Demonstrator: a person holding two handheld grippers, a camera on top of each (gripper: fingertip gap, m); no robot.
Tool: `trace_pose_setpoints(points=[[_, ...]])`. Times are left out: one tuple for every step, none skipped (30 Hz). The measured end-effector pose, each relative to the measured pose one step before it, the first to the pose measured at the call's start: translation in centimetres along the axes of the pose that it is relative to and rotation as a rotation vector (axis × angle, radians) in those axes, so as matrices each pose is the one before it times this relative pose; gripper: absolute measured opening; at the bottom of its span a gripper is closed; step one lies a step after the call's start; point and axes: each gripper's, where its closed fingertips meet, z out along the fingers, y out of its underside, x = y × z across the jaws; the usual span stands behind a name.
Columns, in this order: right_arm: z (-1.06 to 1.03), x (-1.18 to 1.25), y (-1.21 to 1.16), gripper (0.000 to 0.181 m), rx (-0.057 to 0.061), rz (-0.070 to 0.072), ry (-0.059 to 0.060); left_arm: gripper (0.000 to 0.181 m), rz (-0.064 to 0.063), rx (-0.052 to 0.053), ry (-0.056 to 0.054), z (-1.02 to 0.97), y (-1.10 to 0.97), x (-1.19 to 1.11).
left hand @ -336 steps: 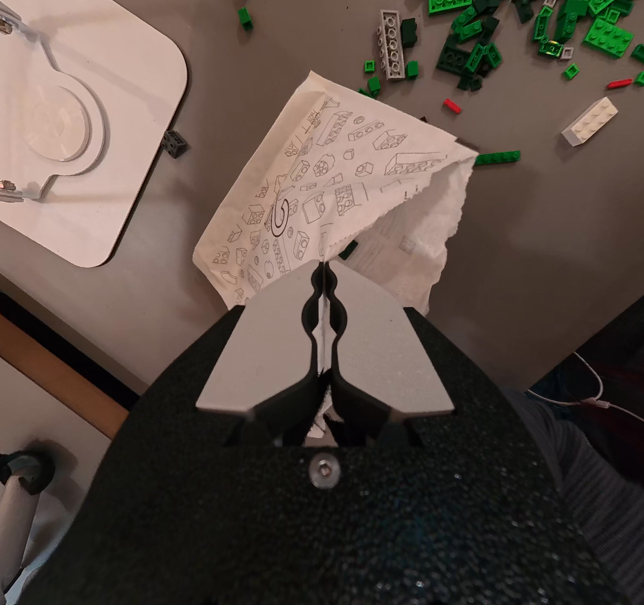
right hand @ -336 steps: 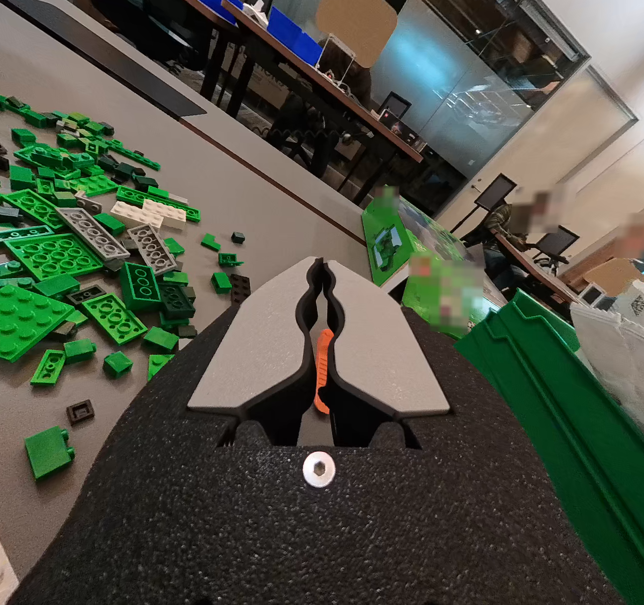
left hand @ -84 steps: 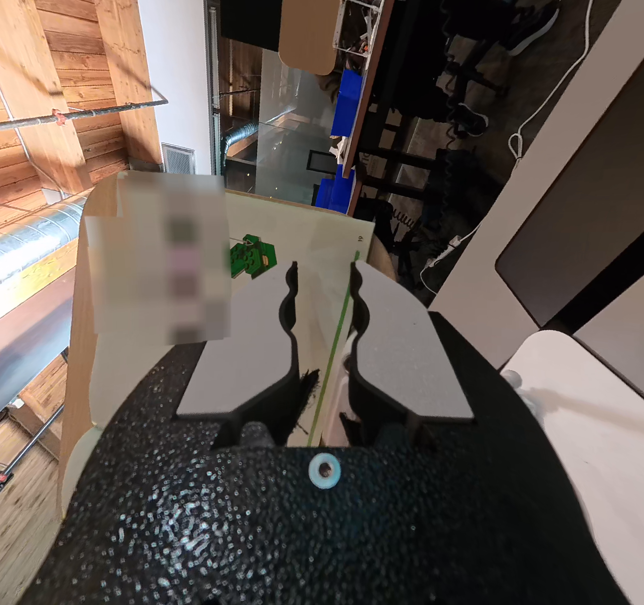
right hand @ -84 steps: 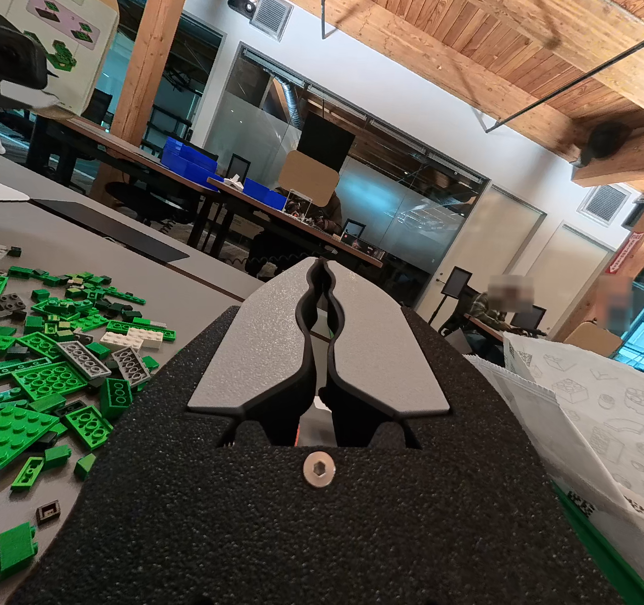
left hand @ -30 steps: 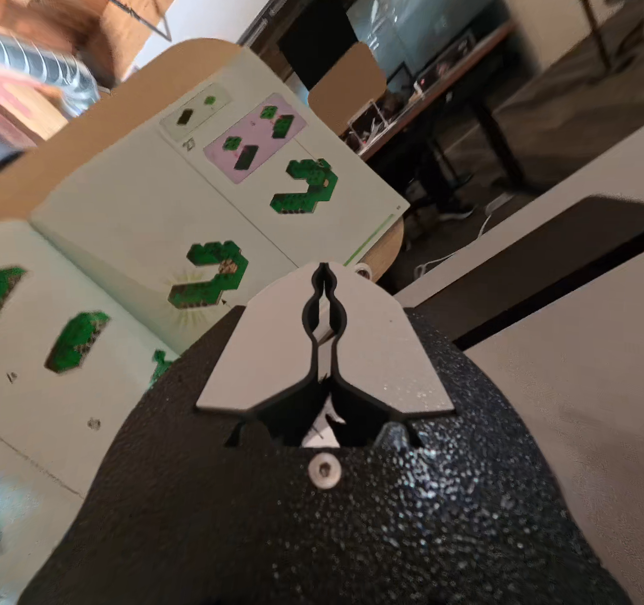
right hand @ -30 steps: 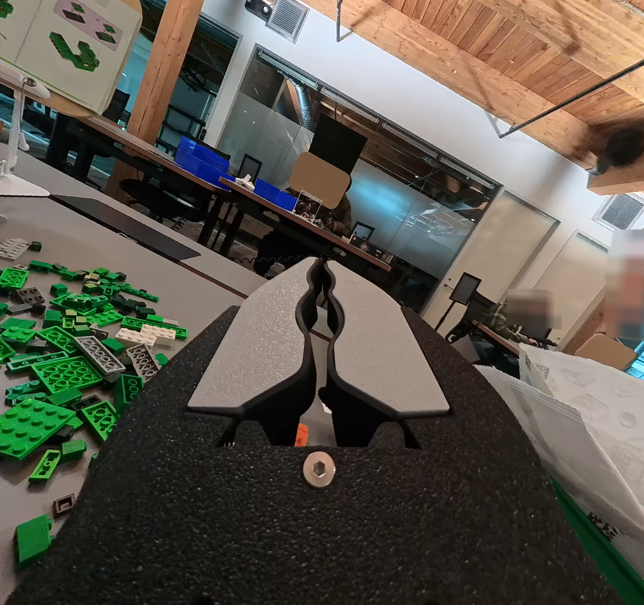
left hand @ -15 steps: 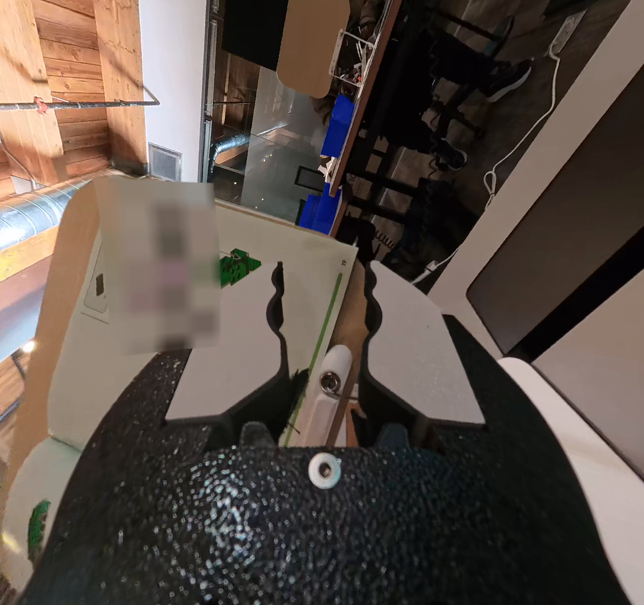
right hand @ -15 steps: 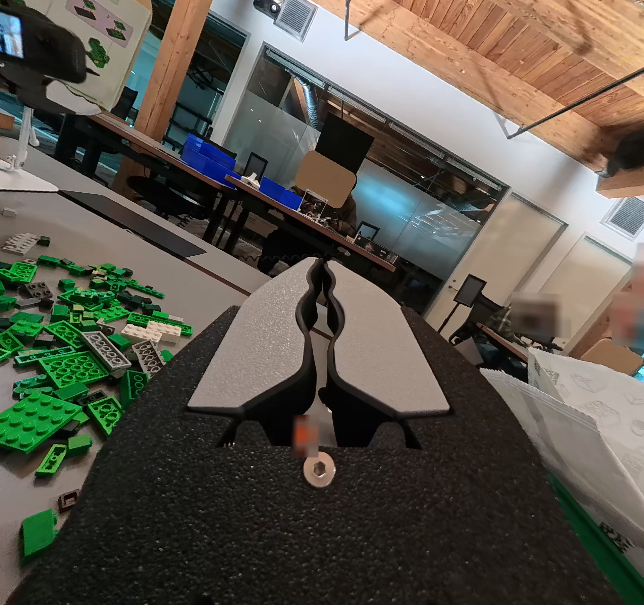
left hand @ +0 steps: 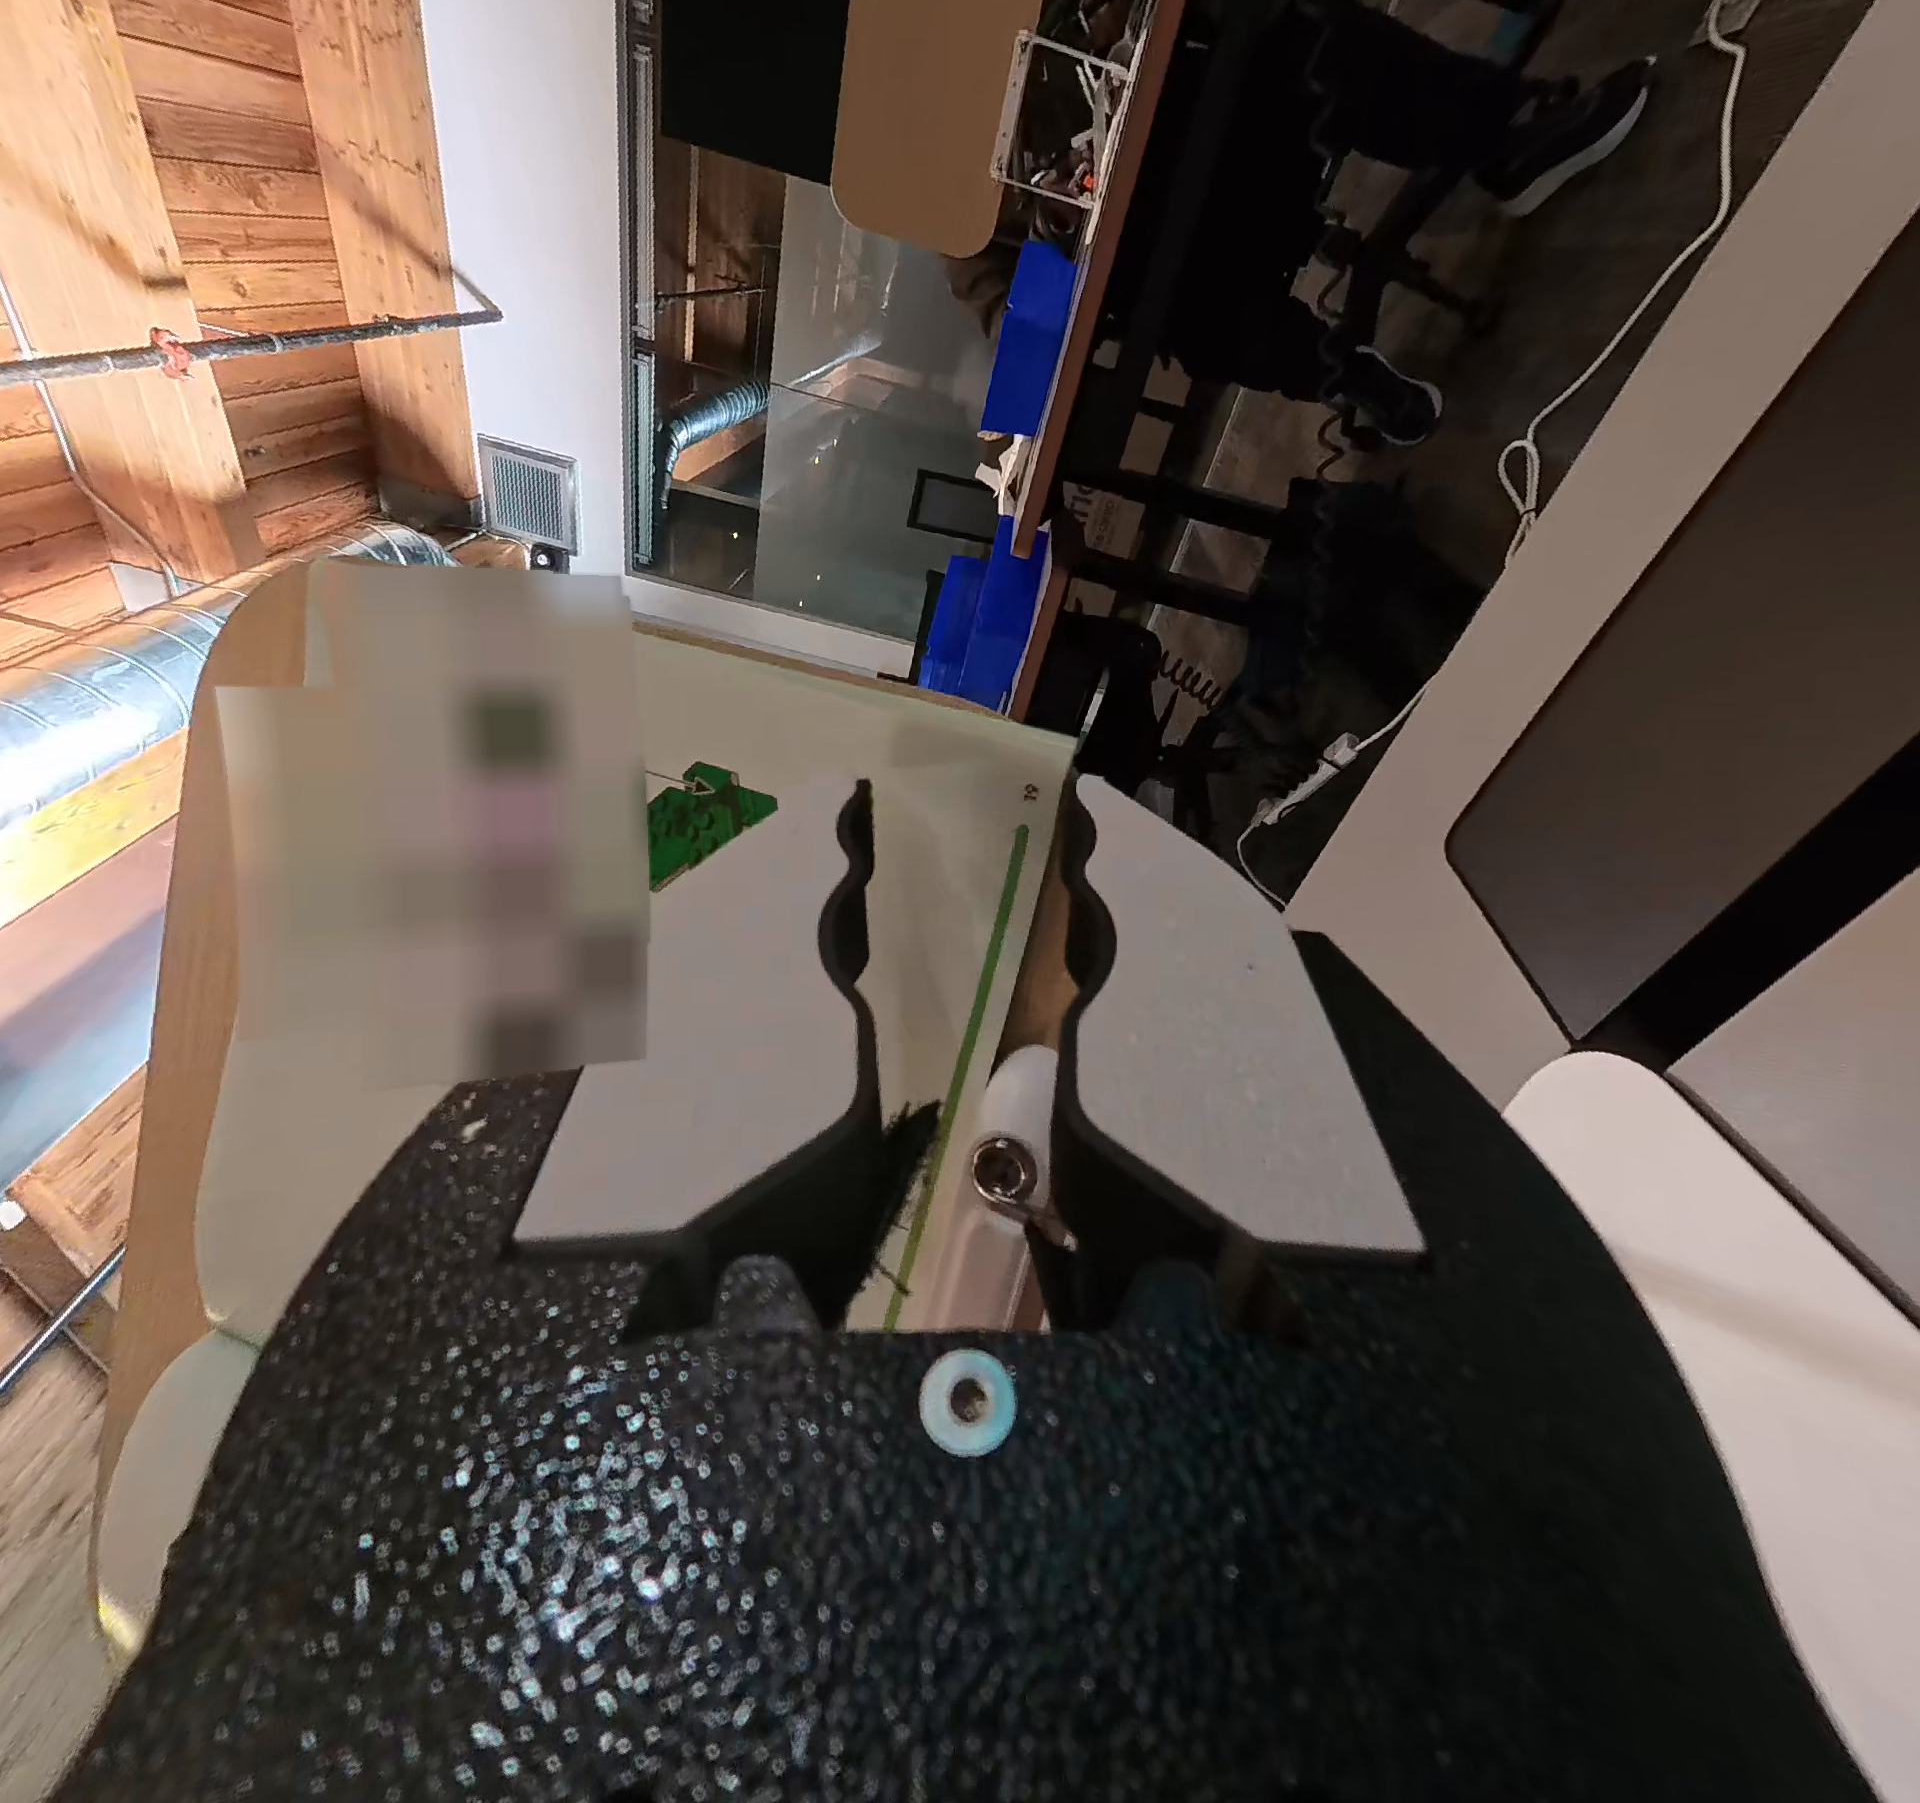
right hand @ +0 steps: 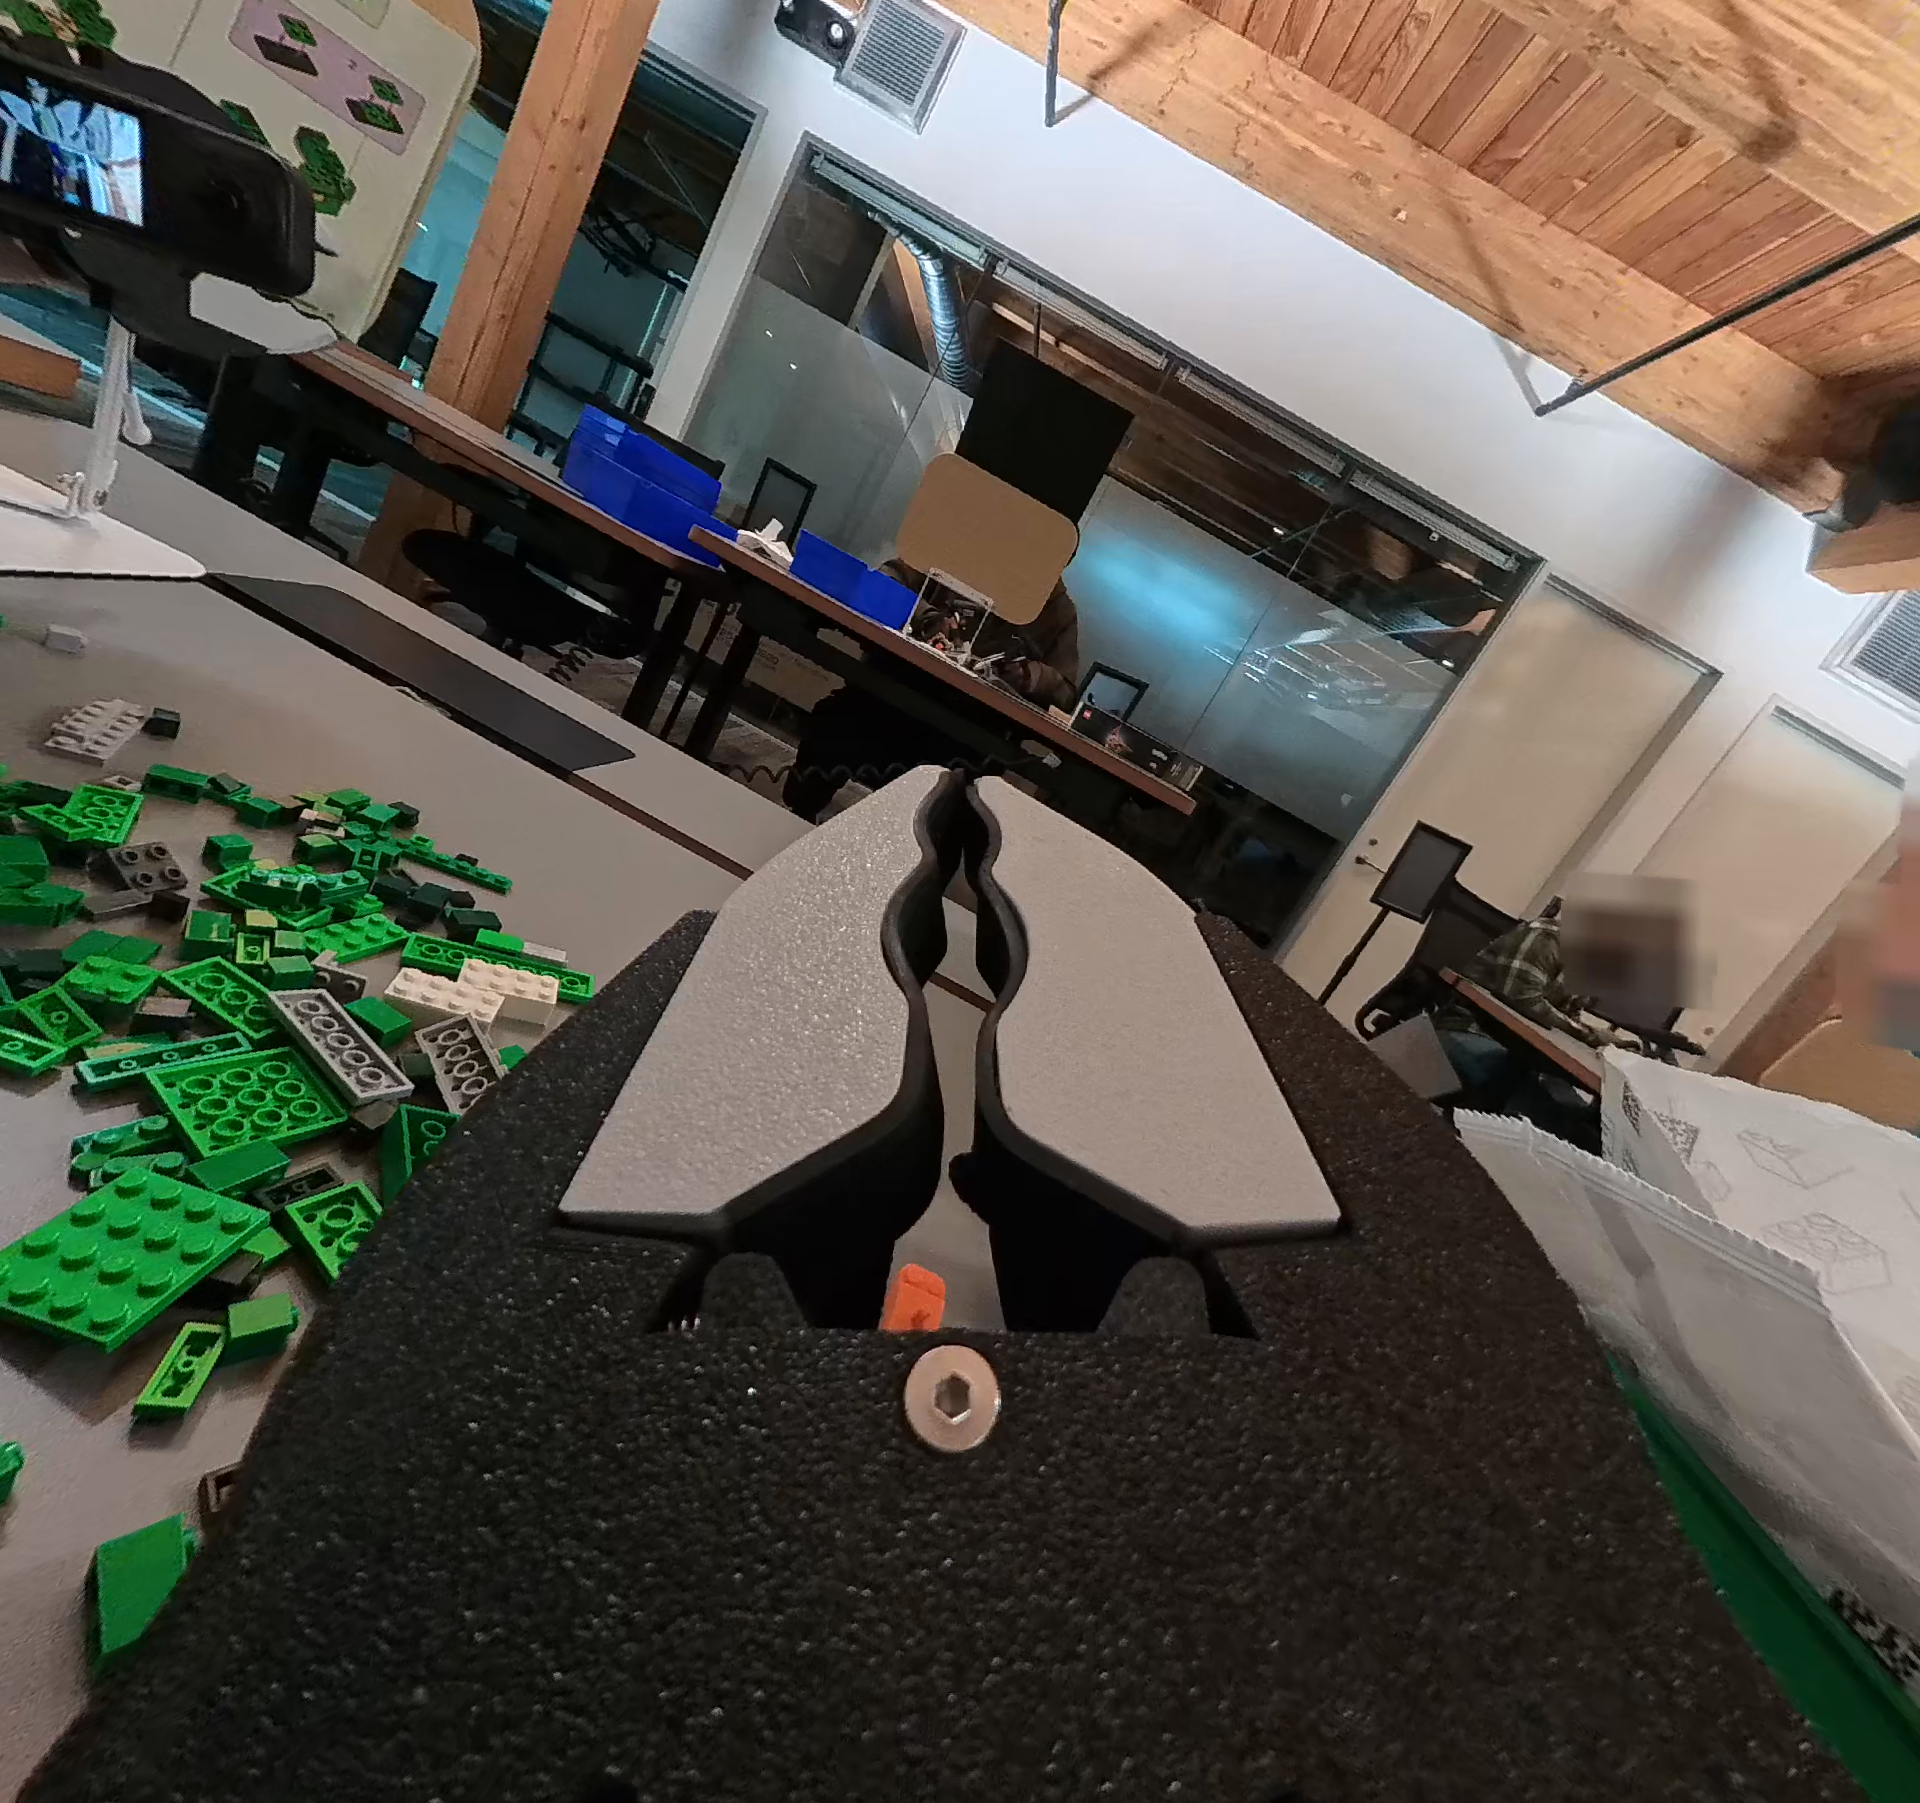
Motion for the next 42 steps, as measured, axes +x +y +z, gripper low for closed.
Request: trace_pose_setpoints(points=[[0.011,-0.021,0.003,0.0,-0.0002,0.0001,-0.001,0.033,-0.0002,-0.001,0.0027,-0.014,0.034,0.031],[0.007,-0.014,-0.01,0.0,0.0005,-0.0003,-0.0006,0.031,0.0007,0.0006,-0.0001,-0.057,0.007,0.017],[0.008,-0.018,-0.012,0.0,0.0006,0.0,-0.0007,0.027,-0.0013,0.0047,-0.0018,-0.1,-0.055,0.007],[0.001,-0.014,-0.002,0.0,0.0001,0.0003,-0.001,0.02,-0.0047,0.0079,-0.0029,-0.174,-0.091,-0.022],[0.012,-0.02,0.001,0.0,0.0,0.0002,-0.0009,0.01,-0.0106,0.0107,-0.0064,-0.227,-0.111,-0.079],[0.002,-0.012,-0.005,0.0,0.0004,0.0002,-0.0008,0.0,-0.0164,0.0121,-0.0135,-0.271,-0.118,-0.193],[0.016,-0.025,-0.006,0.0,0.0005,0.0004,-0.0012,0.0,-0.0221,0.0113,-0.0109,-0.295,-0.084,-0.175],[0.015,-0.032,-0.006,0.0,0.0004,0.0002,-0.0018,0.0,-0.0316,0.0081,-0.0031,-0.326,-0.024,-0.137],[0.016,-0.038,-0.004,0.0,0.0,-0.0005,-0.002,0.0,-0.0435,0.0111,-0.0082,-0.412,-0.036,-0.267],[0.023,-0.048,0.011,0.0,-0.0007,-0.0017,-0.0018,0.0,-0.0569,0.0224,-0.0229,-0.589,-0.135,-0.58],[0.018,-0.058,0.025,0.0,-0.0015,-0.0028,-0.0022,0.0,-0.072,0.0279,-0.018,-0.683,-0.185,-0.633],[0.024,-0.073,0.04,0.0,-0.002,-0.0032,-0.0027,0.0,-0.0816,0.0203,-0.0108,-0.726,-0.086,-0.637],[0.033,-0.092,0.047,0.0,-0.0026,-0.0034,-0.0038,0.0,-0.091,0.0183,-0.0222,-0.803,-0.004,-0.871],[0.037,-0.146,0.051,0.0,-0.0035,-0.0043,-0.0054,0.0,-0.1026,0.0311,0.0036,-0.814,-0.163,-0.593],[0.064,-0.208,0.078,0.0,-0.0047,-0.0054,-0.0078,0.0,-0.1042,0.0302,0.0105,-0.844,-0.135,-0.551],[0.099,-0.308,0.111,0.0,-0.007,-0.0054,-0.0125,0.0,-0.0976,0.0308,0.0052,-0.838,-0.141,-0.644],[0.163,-0.447,0.172,0.0,-0.0108,-0.0034,-0.0191,0.0,-0.0934,0.0334,0.0152,-0.827,-0.216,-0.574],[0.26,-0.585,0.203,0.0,-0.0147,0.0011,-0.0259,0.0,-0.0903,0.0335,0.0165,-0.803,-0.268,-0.595],[0.358,-0.727,0.151,0.0,-0.0164,0.0083,-0.0326,0.0,-0.0816,0.0268,0.0144,-0.689,-0.236,-0.641],[0.47,-0.874,-0.007,0.0,-0.0152,0.0177,-0.0387,0.0,-0.0671,0.0124,0.0268,-0.539,-0.127,-0.472],[0.601,-0.97,-0.314,0.0,-0.0106,0.0297,-0.0418,0.0,-0.0583,0.0104,0.0393,-0.439,-0.149,-0.279],[0.779,-1.067,-0.697,0.0,0.0,0.0428,-0.0424,0.0,-0.0515,0.0203,0.0331,-0.439,-0.336,-0.276],[1.046,-1.239,-1.118,0.0,0.0141,0.0523,-0.0467,0.0,-0.0403,0.0202,0.0262,-0.412,-0.376,-0.283],[1.368,-1.472,-1.427,0.0,0.0244,0.0529,-0.0572,0.0,-0.0348,0.0122,0.031,-0.329,-0.309,-0.185],[1.757,-1.593,-1.598,0.0,0.0272,0.047,-0.0628,0.0,-0.0329,0.0096,0.0364,-0.273,-0.273,-0.039],[2.126,-1.504,-1.643,0.0,0.0264,0.0389,-0.0557,0.0,-0.028,0.0106,0.0368,-0.252,-0.261,0.044],[2.448,-1.354,-1.583,0.0,0.0256,0.0279,-0.0441,0.0,-0.0241,0.0097,0.0324,-0.256,-0.229,0.054],[2.699,-1.269,-1.413,0.0,0.0249,0.0168,-0.0366,0.0,-0.0222,0.0134,0.0278,-0.28,-0.25,0.04],[2.882,-1.091,-1.154,0.0,0.0223,0.0142,-0.026,0.0,-0.0201,0.0177,0.0226,-0.346,-0.284,0.006],[2.98,-0.892,-0.837,0.0,0.0161,0.0196,-0.0133,0.0,-0.0196,0.0146,0.0211,-0.35,-0.226,-0.018],[2.981,-0.779,-0.598,0.0,0.0135,0.0283,-0.006,0.0,-0.0183,0.0089,0.0208,-0.363,-0.177,-0.06],[2.881,-0.633,-0.436,0.0,0.0177,0.0368,0.0019,0.0,-0.0171,0.004,0.0166,-0.365,-0.137,-0.143],[2.703,-0.423,-0.192,0.0,0.0194,0.0477,0.0168,0.0,-0.0154,0.0061,0.0124,-0.395,-0.188,-0.214],[2.476,-0.273,0.022,0.0,0.0189,0.0639,0.0275,0.0,-0.0178,0.004,0.0135,-0.382,-0.162,-0.217],[2.215,-0.381,0.169,0.0,0.0195,0.0768,0.0221,0.0,-0.0239,-0.0016,0.0138,-0.325,-0.101,-0.244],[1.939,-0.53,0.299,0.0,0.017,0.078,0.0121,0.0,-0.015,-0.0011,0.0119,-0.186,-0.101,-0.294],[1.673,-0.549,0.408,0.0,0.014,0.0626,0.009,0.0,-0.0108,-0.0202,0.0164,-0.096,0.075,-0.179],[1.383,-0.376,0.544,0.0,0.0106,0.0392,0.0144,0.0,-0.0056,-0.0306,0.0198,-0.071,0.166,-0.021],[1.097,-0.213,0.642,0.0,0.0088,0.0227,0.019,0.0,-0.0016,-0.0281,0.0165,-0.056,0.174,0.05],[0.831,-0.188,0.649,0.0,0.0082,0.0169,0.0126,0.0,-0.003,-0.0229,0.0141,-0.018,0.159,0.05],[0.577,-0.136,0.58,0.0,0.0096,0.0173,0.006,0.0,-0.0071,-0.02,0.0156,0.021,0.147,0.075],[0.372,-0.005,0.428,0.0,0.0161,0.0141,0.005,0.0,-0.0104,-0.0134,0.0125,0.048,0.094,0.052]])
